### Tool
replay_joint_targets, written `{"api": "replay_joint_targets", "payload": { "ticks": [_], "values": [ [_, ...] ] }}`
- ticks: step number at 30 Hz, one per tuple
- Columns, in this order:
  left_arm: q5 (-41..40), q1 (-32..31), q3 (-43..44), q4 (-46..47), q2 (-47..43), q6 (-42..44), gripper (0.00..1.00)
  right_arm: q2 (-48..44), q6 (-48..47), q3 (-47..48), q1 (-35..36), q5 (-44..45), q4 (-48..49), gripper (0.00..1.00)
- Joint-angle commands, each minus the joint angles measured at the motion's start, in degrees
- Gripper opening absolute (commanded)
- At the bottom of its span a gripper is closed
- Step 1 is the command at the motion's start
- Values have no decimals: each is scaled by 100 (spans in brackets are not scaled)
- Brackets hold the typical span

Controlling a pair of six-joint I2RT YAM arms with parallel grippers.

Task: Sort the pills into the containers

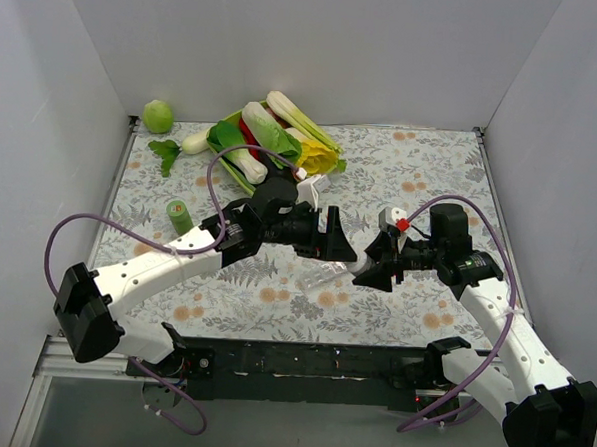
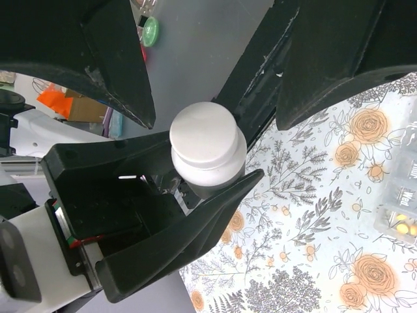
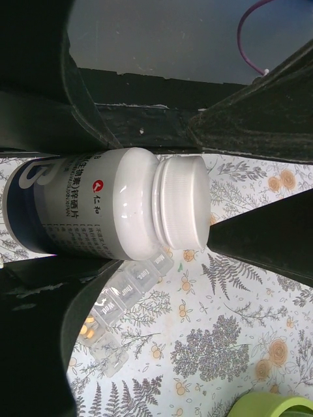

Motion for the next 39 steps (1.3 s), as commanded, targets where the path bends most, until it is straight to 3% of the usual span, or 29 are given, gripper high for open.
{"api": "replay_joint_targets", "payload": {
  "ticks": [1,17,27,35,37,39],
  "values": [
    [108,-50,288,159,37,-81,72,2,-56,19,0,-39,24,3],
    [-349,-103,271,-394,134,182,60,11,-56,18,0,-47,24,3],
    [-428,-103,-81,-702,-85,340,59,2,-21,54,0,-83,15,3],
    [-1008,-51,-397,-1150,-323,481,58,-42,-21,27,0,-65,6,3],
    [-843,-50,-459,-1002,-498,569,60,-59,-30,27,0,-56,6,3],
    [-185,-50,-502,-747,-734,788,63,-59,-47,18,0,-30,-3,3]
  ]
}}
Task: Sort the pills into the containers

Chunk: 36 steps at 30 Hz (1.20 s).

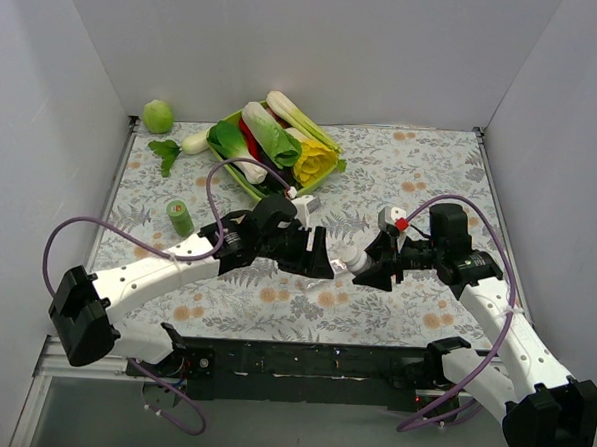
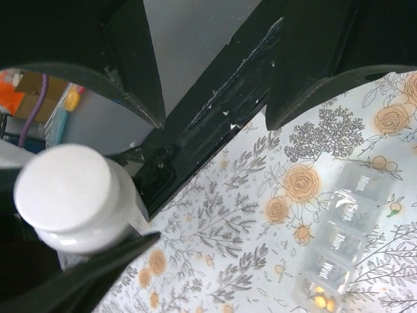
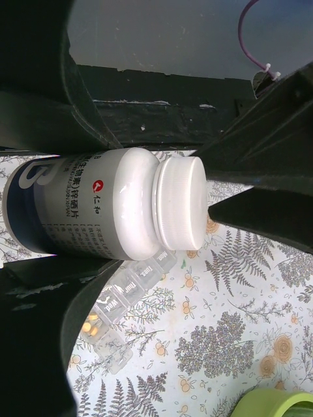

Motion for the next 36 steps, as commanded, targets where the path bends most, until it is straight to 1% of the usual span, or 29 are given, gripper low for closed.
{"api": "replay_joint_targets", "payload": {
  "ticks": [1,3,4,5,7,11,12,13,15,22,27,31,32,34,35,36],
  "values": [
    [709,17,-55,486,-703,410,69,-98,-34,10,4,-137,4,3],
    [1016,17,6,619,-809,429,77,-99,-52,10,4,-111,4,3],
    [1062,17,111,716,-818,376,82,-99,-61,10,4,-102,4,3],
    [1097,17,156,777,-809,306,84,-99,-70,1,4,-93,4,3],
    [1176,17,313,961,-635,-1,87,-90,-78,1,4,-84,13,3],
    [957,17,691,945,-187,-432,86,-90,-78,10,4,-58,13,3],
    [870,17,762,902,-107,-502,84,-107,-78,10,4,-58,4,3],
    [686,17,928,744,68,-608,80,-107,-87,10,4,-49,-5,3],
    [605,17,1131,638,271,-652,71,-116,-87,1,-5,-49,-5,3],
    [596,8,1325,427,509,-644,68,-116,-114,-17,4,-49,4,3],
    [824,0,1299,435,553,-618,62,-72,-114,1,4,-67,21,3],
    [1070,0,1229,461,588,-504,51,-63,-105,27,4,-84,13,3],
    [1158,0,1194,505,588,-477,45,-63,-96,27,4,-93,13,3],
    [1421,0,1150,611,580,-328,40,-63,-96,36,4,-119,4,3],
    [1483,0,1106,637,580,-266,34,-63,-96,45,-5,-145,-5,3],
    [1554,0,1105,655,580,-153,31,-63,-96,54,4,-172,-14,3]
  ]
}}
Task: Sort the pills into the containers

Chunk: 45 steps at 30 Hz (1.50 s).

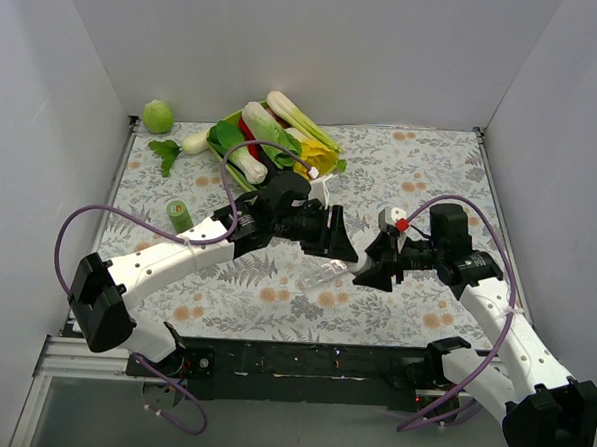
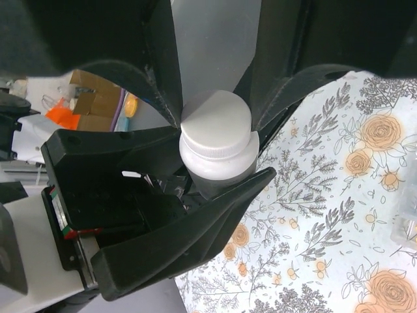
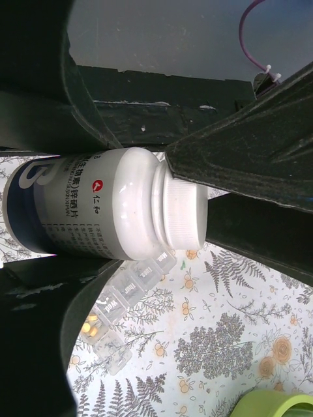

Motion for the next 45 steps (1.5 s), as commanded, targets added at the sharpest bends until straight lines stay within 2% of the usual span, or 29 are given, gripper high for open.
{"api": "replay_joint_targets", "payload": {
  "ticks": [1,5,9,12,15,17,19,20,22,23,24,28,29,31,32,34,36,38,41,45],
  "values": [
    [732,-24,32,157,-39,623,28,-57,-70,71,-5,-229,-20,3],
    [1075,-24,41,34,-30,1731,25,-22,-35,98,4,-457,-82,3],
    [1515,-33,-3,-133,-144,3119,30,22,61,98,4,-817,-108,3],
    [1726,-33,216,-588,-57,4069,33,48,342,2,4,-1142,101,3],
    [1622,-42,401,-1037,93,4701,43,49,676,-183,4,-1485,522,3],
    [1464,-42,524,-1109,137,4766,55,31,940,-262,4,-1653,699,3],
    [1235,-16,429,-820,50,4512,65,-30,1037,-350,-5,-1662,849,3],
    [1191,11,341,-628,-160,4389,76,-48,1038,-359,4,-1636,858,3],
    [1103,133,104,22,-468,3916,87,-118,950,-368,4,-1531,806,2],
    [1015,160,-158,242,-800,3704,98,-136,863,-368,4,-1469,745,3],
    [980,221,-274,627,-960,3545,98,-179,775,-351,4,-1416,683,3],
    [655,336,-740,1149,-1646,2404,98,-233,213,-236,4,-943,209,3],
    [376,345,-802,1167,-1743,1870,98,-259,133,-219,4,-837,112,3],
    [93,362,-917,1010,-1858,1244,98,-320,-8,-227,13,-608,111,2],
    [-126,362,-908,870,-1832,562,98,-355,-60,-219,4,-346,94,3],
    [-259,371,-882,483,-1640,-135,97,-443,-166,-245,13,58,120,3],
    [-216,354,-882,255,-1455,-1117,88,-522,-254,-263,13,236,103,2],
    [-372,188,-899,254,-1252,-1474,82,-566,-342,-289,21,446,103,3],
    [-971,-147,-689,17,-981,-1650,83,-628,-439,-280,66,667,76,3],
    [-1112,-235,-548,-37,-672,-1949,83,-681,-500,-298,110,764,67,3]
  ]
}}
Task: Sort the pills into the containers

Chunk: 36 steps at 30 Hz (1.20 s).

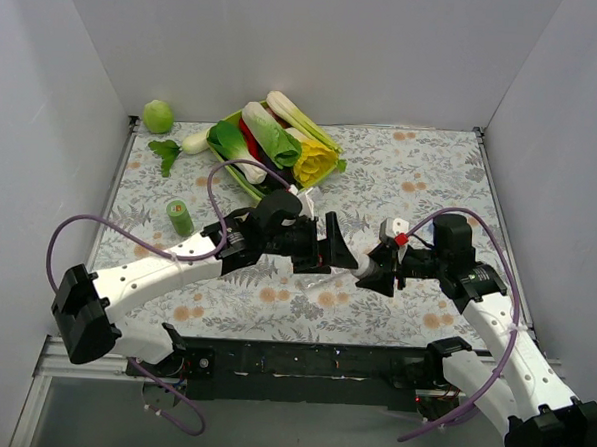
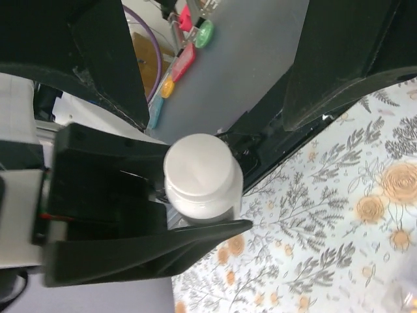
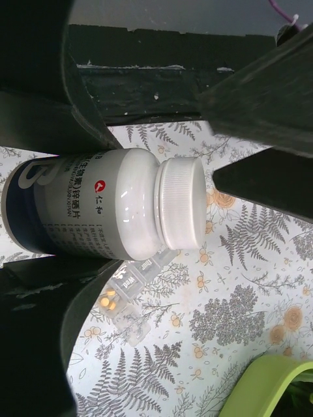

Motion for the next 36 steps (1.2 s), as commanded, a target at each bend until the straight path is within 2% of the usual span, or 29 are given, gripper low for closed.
{"api": "replay_joint_targets", "payload": {
  "ticks": [1,9,15,18,19,20,22,23,24,28,31,32,35,36],
  "values": [
    [-443,-106,276,-142,91,-771,83,-117,-199,63,55,250,6,3],
    [-285,-133,294,254,372,-886,75,-126,-199,54,64,224,33,3],
    [-101,-133,381,386,627,-799,63,-135,-208,19,64,206,33,2],
    [-40,-133,469,395,785,-720,53,-143,-199,19,64,198,33,3],
    [-4,-133,487,412,812,-702,48,-143,-199,19,55,198,33,3],
    [22,-133,505,395,873,-649,38,-135,-199,19,64,206,33,2],
    [153,-133,514,360,926,-448,30,-143,-190,19,64,180,32,2],
    [215,-133,505,351,970,-351,22,-143,-173,10,64,171,24,3],
    [259,-133,470,351,970,-263,20,-135,-155,10,64,154,15,2],
    [846,-133,311,631,979,632,10,-108,-6,-34,64,-240,59,3],
    [2023,-141,241,1115,970,1984,9,-82,161,-122,55,-722,164,2],
    [2592,-168,285,1098,979,2954,11,-73,249,-200,64,-873,217,2],
    [2904,-212,329,808,918,4565,23,-73,644,-324,64,-1436,559,2],
    [2827,-203,320,747,900,4807,28,-82,749,-402,55,-1524,769,2]
  ]
}}
